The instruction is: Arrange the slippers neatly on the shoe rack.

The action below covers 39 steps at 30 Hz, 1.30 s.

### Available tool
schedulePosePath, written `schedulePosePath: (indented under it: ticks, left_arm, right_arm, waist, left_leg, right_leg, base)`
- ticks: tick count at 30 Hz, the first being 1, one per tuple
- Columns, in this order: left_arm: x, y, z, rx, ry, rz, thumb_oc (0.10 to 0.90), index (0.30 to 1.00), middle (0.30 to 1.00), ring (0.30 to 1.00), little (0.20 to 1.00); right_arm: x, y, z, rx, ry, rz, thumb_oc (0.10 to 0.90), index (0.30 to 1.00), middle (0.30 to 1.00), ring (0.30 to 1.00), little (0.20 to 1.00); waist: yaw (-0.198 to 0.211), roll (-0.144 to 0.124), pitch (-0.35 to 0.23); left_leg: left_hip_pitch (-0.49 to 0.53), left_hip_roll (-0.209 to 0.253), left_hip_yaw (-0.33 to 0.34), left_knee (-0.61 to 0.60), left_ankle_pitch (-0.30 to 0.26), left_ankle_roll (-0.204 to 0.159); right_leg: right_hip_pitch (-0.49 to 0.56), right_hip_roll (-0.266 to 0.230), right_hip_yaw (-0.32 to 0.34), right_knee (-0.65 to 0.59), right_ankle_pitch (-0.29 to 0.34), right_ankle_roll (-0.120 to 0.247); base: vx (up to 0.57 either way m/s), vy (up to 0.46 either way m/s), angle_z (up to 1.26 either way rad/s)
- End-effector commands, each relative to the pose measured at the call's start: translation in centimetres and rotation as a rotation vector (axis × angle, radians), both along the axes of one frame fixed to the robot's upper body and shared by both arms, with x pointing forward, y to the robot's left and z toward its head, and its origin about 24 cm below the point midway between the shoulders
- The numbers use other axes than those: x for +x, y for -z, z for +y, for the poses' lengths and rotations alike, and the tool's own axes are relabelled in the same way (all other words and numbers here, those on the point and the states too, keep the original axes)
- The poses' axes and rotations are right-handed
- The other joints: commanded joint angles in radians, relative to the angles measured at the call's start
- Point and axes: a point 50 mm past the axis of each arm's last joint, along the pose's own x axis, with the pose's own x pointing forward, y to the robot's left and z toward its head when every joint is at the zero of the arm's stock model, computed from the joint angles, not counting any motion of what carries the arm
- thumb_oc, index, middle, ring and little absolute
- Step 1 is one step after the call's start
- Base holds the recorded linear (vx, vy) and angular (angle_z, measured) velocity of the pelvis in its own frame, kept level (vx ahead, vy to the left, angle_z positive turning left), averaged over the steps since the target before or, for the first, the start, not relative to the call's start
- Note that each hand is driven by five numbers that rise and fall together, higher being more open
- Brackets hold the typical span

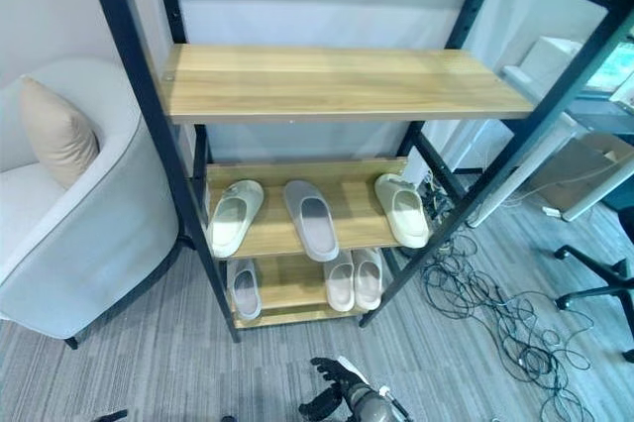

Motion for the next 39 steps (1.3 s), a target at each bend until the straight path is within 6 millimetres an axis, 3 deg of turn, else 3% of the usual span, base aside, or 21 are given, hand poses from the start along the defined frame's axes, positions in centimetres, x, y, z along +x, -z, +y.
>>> schedulePosePath:
  ticks: [1, 5, 7, 14, 15, 20, 26, 29, 30, 31, 32, 35, 36, 37, 39]
  left_arm:
    - [2.6, -0.8, 0.8, 0.019, 0.004, -0.087, 0.8, 0.9, 0.9, 0.9, 0.9]
    - [2.9, -0.4, -0.3, 0.0, 0.038, -0.096, 0.8, 0.9, 0.9, 0.9, 0.9]
    - [3.7, 0.2, -2.4, -0.048, 0.083, -0.112, 0.8, 0.9, 0.9, 0.9, 0.9]
    - [3.9, 0.8, -4.2, -0.091, 0.164, -0.098, 0.8, 0.9, 0.9, 0.9, 0.9]
    - [4.0, 1.9, -9.7, -0.221, 0.573, -0.01, 0.8, 0.9, 0.9, 0.9, 0.9]
    - [3.8, 1.9, -9.6, -0.218, 0.586, 0.006, 0.8, 0.9, 0.9, 0.9, 0.9]
    - [2.1, 2.1, -8.6, -0.204, 0.562, 0.067, 0.8, 0.9, 0.9, 0.9, 0.9]
    - [2.0, 2.1, -8.3, -0.191, 0.547, 0.067, 0.8, 0.9, 0.9, 0.9, 0.9]
    - [2.0, 2.1, -8.3, -0.191, 0.547, 0.067, 0.8, 0.9, 0.9, 0.9, 0.9]
    - [2.0, 2.0, -8.1, -0.187, 0.524, 0.041, 0.8, 0.9, 0.9, 0.9, 0.9]
    - [2.0, 2.0, -8.1, -0.188, 0.525, 0.042, 0.8, 0.9, 0.9, 0.9, 0.9]
    - [1.8, 2.1, -8.1, -0.2, 0.497, 0.03, 0.8, 0.9, 0.9, 0.9, 0.9]
    - [1.8, 2.1, -8.1, -0.2, 0.497, 0.03, 0.8, 0.9, 0.9, 0.9, 0.9]
    - [1.7, 2.1, -8.3, -0.209, 0.487, 0.027, 0.8, 0.9, 0.9, 0.9, 0.9]
    - [1.9, 2.1, -8.5, -0.216, 0.474, 0.013, 0.8, 0.9, 0.9, 0.9, 0.9]
  right_arm:
    - [3.0, -2.3, -0.4, 0.013, -0.036, -0.152, 0.8, 0.9, 0.9, 0.9, 0.9]
    - [2.9, -2.6, -0.2, 0.025, -0.058, -0.168, 0.8, 0.9, 0.9, 0.9, 0.9]
    - [2.1, -2.1, -0.5, 0.012, -0.048, -0.141, 0.8, 0.9, 0.9, 0.9, 0.9]
    - [0.7, -0.9, -0.7, 0.004, -0.026, -0.059, 0.8, 0.9, 0.9, 0.9, 0.9]
    - [-5.8, 3.0, -3.0, -0.011, 0.282, 0.319, 0.8, 0.9, 0.9, 0.9, 0.9]
    - [-5.5, 3.0, -2.6, -0.032, 0.223, 0.309, 0.8, 0.9, 0.9, 0.9, 0.9]
    - [-4.6, 2.6, -3.3, -0.034, 0.288, 0.253, 0.8, 0.9, 0.9, 0.9, 0.9]
    - [-1.7, 1.1, -4.3, -0.072, 0.278, 0.098, 0.8, 0.9, 0.9, 0.9, 0.9]
    - [-1.7, 1.1, -4.3, -0.072, 0.278, 0.098, 0.8, 0.9, 0.9, 0.9, 0.9]
    - [3.1, -3.1, -4.9, -0.079, 0.16, -0.195, 0.8, 0.9, 0.9, 0.9, 0.9]
    - [3.0, -3.1, -5.0, -0.081, 0.16, -0.194, 0.8, 0.9, 0.9, 0.9, 0.9]
    - [4.7, -8.0, -6.0, -0.148, 0.019, -0.445, 0.8, 0.9, 0.9, 0.9, 0.9]
    - [4.7, -8.0, -6.0, -0.148, 0.019, -0.445, 0.8, 0.9, 0.9, 0.9, 0.9]
    - [5.1, -10.1, -6.5, -0.205, -0.032, -0.55, 0.8, 0.9, 0.9, 0.9, 0.9]
    - [5.5, -12.2, -7.0, -0.278, -0.062, -0.664, 0.8, 0.9, 0.9, 0.9, 0.9]
  waist:
    - [-0.009, -0.016, -0.007]
    - [-0.014, -0.013, -0.033]
    - [-0.018, -0.01, -0.045]
    - [-0.015, -0.005, -0.051]
    - [0.046, 0.015, -0.067]
    - [0.052, 0.017, -0.072]
    - [0.058, 0.025, -0.073]
    - [0.054, 0.025, -0.067]
    - [0.054, 0.025, -0.067]
    - [0.044, 0.021, -0.057]
    - [0.045, 0.022, -0.058]
    - [0.033, 0.018, -0.054]
    - [0.033, 0.018, -0.054]
    - [0.027, 0.017, -0.054]
    - [0.021, 0.018, -0.054]
  left_leg:
    - [-0.04, 0.025, -0.056, 0.104, -0.087, -0.037]
    - [-0.014, 0.022, -0.045, 0.046, -0.063, -0.041]
    - [-0.002, 0.017, -0.054, 0.005, -0.042, -0.047]
    - [0.008, 0.014, -0.064, -0.004, -0.041, -0.049]
    - [0.034, 0.052, -0.259, -0.008, -0.051, -0.095]
    - [0.031, 0.05, -0.26, -0.008, -0.057, -0.097]
    - [0.041, 0.046, -0.249, -0.008, -0.061, -0.098]
    - [0.044, 0.045, -0.243, -0.008, -0.065, -0.098]
    - [0.044, 0.045, -0.243, -0.008, -0.065, -0.098]
    - [0.04, 0.043, -0.238, -0.008, -0.067, -0.096]
    - [0.041, 0.043, -0.238, -0.008, -0.067, -0.096]
    - [0.038, 0.041, -0.232, -0.008, -0.072, -0.094]
    - [0.038, 0.041, -0.232, -0.008, -0.072, -0.094]
    - [0.036, 0.04, -0.228, -0.008, -0.074, -0.092]
    - [0.035, 0.039, -0.221, -0.008, -0.077, -0.09]
  right_leg:
    - [0.043, 0.012, 0.048, -0.036, 0.023, 0.009]
    - [0.069, 0.01, 0.054, -0.095, 0.038, 0.01]
    - [0.09, 0.008, 0.042, -0.13, 0.047, 0.012]
    - [0.106, 0.001, 0.032, -0.152, 0.056, 0.015]
    - [0.166, 0.016, -0.015, -0.236, 0.036, -0.003]
    - [0.169, 0.017, -0.028, -0.236, 0.028, 0.0]
    - [0.183, 0.009, -0.039, -0.236, 0.022, 0.007]
    - [0.183, 0.008, -0.037, -0.236, 0.024, 0.009]
    - [0.183, 0.008, -0.037, -0.236, 0.024, 0.009]
    - [0.176, 0.006, -0.032, -0.236, 0.029, 0.013]
    - [0.177, 0.006, -0.032, -0.236, 0.029, 0.013]
    - [0.167, 0.004, -0.027, -0.236, 0.033, 0.017]
    - [0.167, 0.004, -0.027, -0.236, 0.033, 0.017]
    - [0.163, 0.004, -0.025, -0.236, 0.035, 0.019]
    - [0.159, 0.002, -0.024, -0.236, 0.038, 0.021]
  base:
    - [0.02, -0.001, -0.2]
    - [0.01, -0.015, -0.21]
    - [-0.01, -0.04, -0.01]
    - [0.0, -0.007, 0.03]
    - [0.0, 0.0, 0.0]
    - [0.02, 0.01, 0.25]
    - [0.02, 0.013, 0.02]
    - [0.0, 0.0, 0.0]
    - [-0.04, 0.028, -0.02]
    - [-0.04, 0.021, -0.02]
    - [-0.04, 0.029, 0.01]
    - [-0.02, 0.017, -0.06]
    - [-0.02, 0.022, -0.07]
    - [-0.01, 0.019, -0.08]
    - [-0.02, 0.025, -0.06]
